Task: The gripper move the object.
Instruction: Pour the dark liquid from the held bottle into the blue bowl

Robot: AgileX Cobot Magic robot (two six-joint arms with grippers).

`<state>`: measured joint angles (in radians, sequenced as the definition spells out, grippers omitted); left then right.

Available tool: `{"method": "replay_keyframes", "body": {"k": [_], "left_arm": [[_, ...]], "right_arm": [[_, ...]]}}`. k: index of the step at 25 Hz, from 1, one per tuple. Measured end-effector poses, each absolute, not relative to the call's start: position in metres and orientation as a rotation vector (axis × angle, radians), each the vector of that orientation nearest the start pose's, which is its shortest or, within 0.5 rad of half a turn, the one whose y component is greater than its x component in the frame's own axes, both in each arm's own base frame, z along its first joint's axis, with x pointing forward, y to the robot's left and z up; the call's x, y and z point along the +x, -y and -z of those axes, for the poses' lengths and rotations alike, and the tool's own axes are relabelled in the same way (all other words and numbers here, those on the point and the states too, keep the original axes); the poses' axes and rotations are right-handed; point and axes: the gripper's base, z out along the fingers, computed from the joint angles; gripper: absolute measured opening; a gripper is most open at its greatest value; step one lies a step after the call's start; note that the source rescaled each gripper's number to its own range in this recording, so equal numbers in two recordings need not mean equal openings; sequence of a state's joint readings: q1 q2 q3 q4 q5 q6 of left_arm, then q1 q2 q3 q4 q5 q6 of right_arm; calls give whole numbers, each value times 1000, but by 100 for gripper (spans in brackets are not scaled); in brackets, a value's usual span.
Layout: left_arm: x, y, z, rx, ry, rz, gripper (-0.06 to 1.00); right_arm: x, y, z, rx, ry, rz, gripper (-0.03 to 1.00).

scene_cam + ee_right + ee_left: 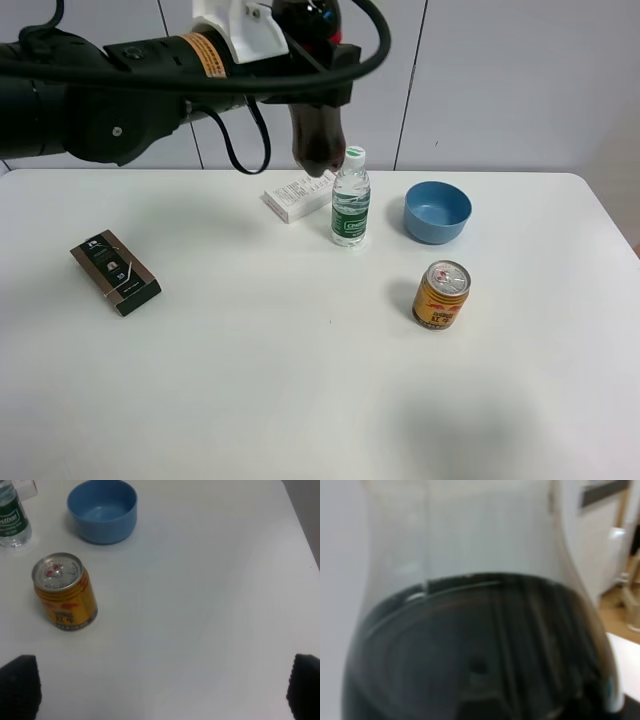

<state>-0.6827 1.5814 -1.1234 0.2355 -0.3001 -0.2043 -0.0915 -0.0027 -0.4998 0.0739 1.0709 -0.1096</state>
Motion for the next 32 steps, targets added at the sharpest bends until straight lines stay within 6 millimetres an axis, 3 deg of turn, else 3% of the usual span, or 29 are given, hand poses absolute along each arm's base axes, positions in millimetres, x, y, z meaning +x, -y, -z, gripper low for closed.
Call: {"method": "replay_keyframes", "body": {"k": [4, 9, 32], "left_arm": [[266, 265, -328, 711, -1590, 596, 1], [262, 287, -339, 744, -1564, 624, 1], [339, 371, -320, 724, -1534, 624, 1]], "right_arm": [[-5, -6, -277, -23, -2050, 37, 100], [-5, -6, -277, -23, -2050, 37, 100], [-5, -6, -277, -23, -2050, 37, 100]]}}
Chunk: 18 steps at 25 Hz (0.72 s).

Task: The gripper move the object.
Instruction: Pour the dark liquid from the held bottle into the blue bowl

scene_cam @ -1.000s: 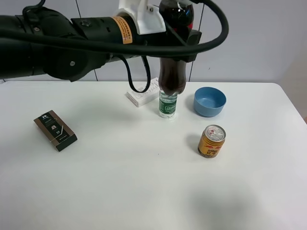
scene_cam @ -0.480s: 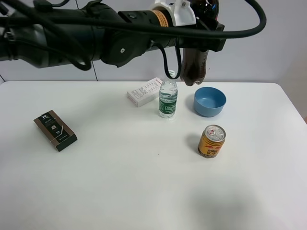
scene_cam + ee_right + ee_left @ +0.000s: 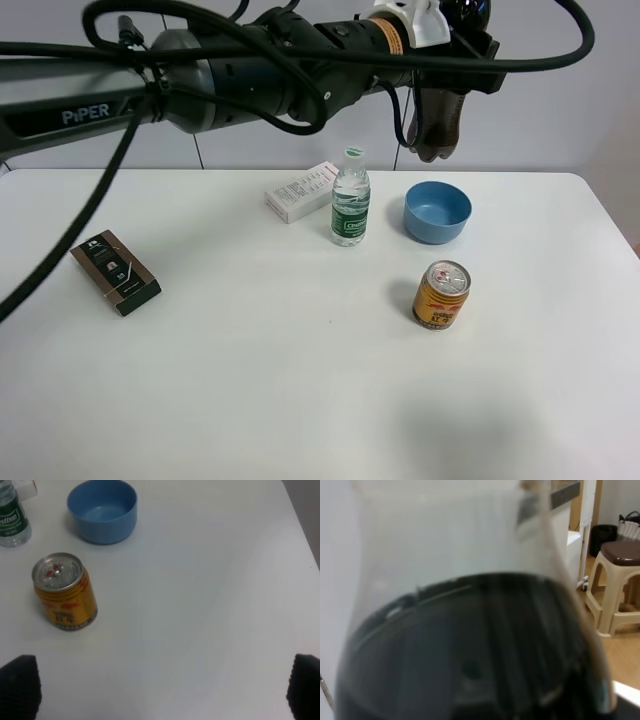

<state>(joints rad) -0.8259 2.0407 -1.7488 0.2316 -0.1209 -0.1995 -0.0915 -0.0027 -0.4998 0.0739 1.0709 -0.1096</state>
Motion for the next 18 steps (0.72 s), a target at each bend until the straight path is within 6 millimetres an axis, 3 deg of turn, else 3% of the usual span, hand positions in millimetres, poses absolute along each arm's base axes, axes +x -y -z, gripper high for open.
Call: {"method": "replay_keyframes", "body": {"k": [18], "left_arm": [[378, 411, -255, 733, -1572, 614, 1]], "right_arm": [[-5, -6, -277, -23, -2050, 37, 100]]}}
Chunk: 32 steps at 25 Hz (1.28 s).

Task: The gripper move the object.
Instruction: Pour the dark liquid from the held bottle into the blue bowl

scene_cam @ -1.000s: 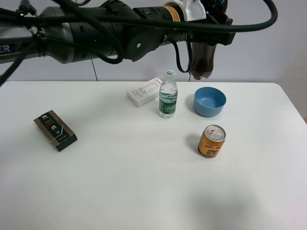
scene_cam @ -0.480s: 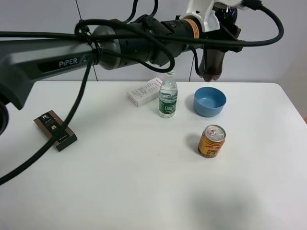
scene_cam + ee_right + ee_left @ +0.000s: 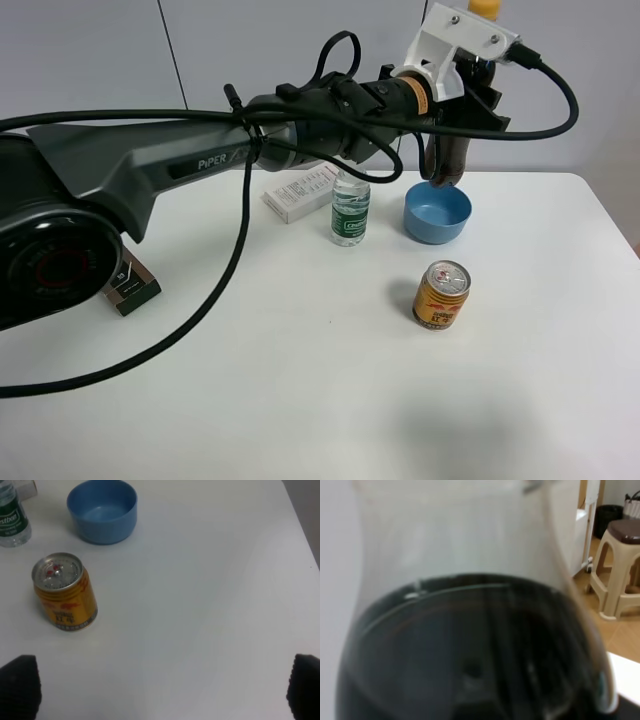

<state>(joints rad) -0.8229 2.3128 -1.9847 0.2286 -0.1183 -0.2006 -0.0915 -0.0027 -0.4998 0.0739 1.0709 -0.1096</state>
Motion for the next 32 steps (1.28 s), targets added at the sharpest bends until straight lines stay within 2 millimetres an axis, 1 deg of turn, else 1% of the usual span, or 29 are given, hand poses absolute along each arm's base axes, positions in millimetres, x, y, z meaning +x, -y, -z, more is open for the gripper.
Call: {"method": "replay_keyframes", "body": {"k": [7, 12, 19, 26, 32], "left_arm": [[390, 419, -234, 735, -1576, 607, 1], [397, 417, -217, 739, -1605, 590, 1], [408, 411, -199, 747, -1622, 561, 1], [408, 412, -201, 741, -1567, 580, 1], [408, 412, -201, 759, -1560, 568, 1]], "right_arm": [[-5, -6, -277, -23, -2050, 37, 100], [-5, -6, -277, -23, -2050, 37, 100], [-5, -6, -277, -23, -2050, 37, 100], [-5, -6, -277, -23, -2050, 37, 100], [-5, -6, -277, -23, -2050, 37, 100]]}}
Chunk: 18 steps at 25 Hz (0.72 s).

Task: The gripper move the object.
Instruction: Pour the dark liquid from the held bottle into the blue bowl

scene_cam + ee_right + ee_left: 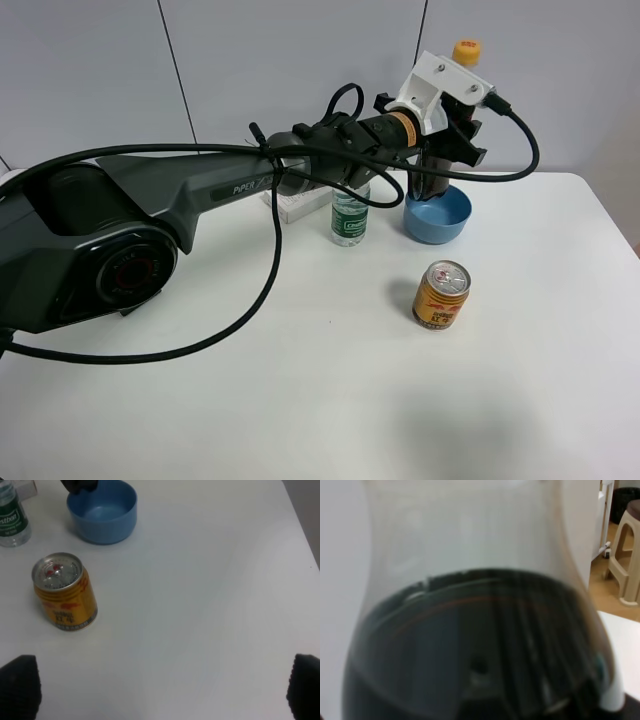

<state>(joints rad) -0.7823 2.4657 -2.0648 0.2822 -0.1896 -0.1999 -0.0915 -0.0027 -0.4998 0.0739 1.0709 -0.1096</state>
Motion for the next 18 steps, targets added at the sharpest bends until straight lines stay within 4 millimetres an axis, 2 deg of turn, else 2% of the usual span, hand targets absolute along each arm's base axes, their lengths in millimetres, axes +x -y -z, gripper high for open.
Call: {"method": "replay_keyframes", "body": {"k": [10, 18], "left_arm": [[406, 413, -197, 773, -1594, 553, 1], [394, 426, -199, 805, -1541, 582, 1]], "right_arm": [[-5, -6, -277, -23, -2050, 37, 100], [-5, -6, -277, -23, -2050, 37, 100]]}}
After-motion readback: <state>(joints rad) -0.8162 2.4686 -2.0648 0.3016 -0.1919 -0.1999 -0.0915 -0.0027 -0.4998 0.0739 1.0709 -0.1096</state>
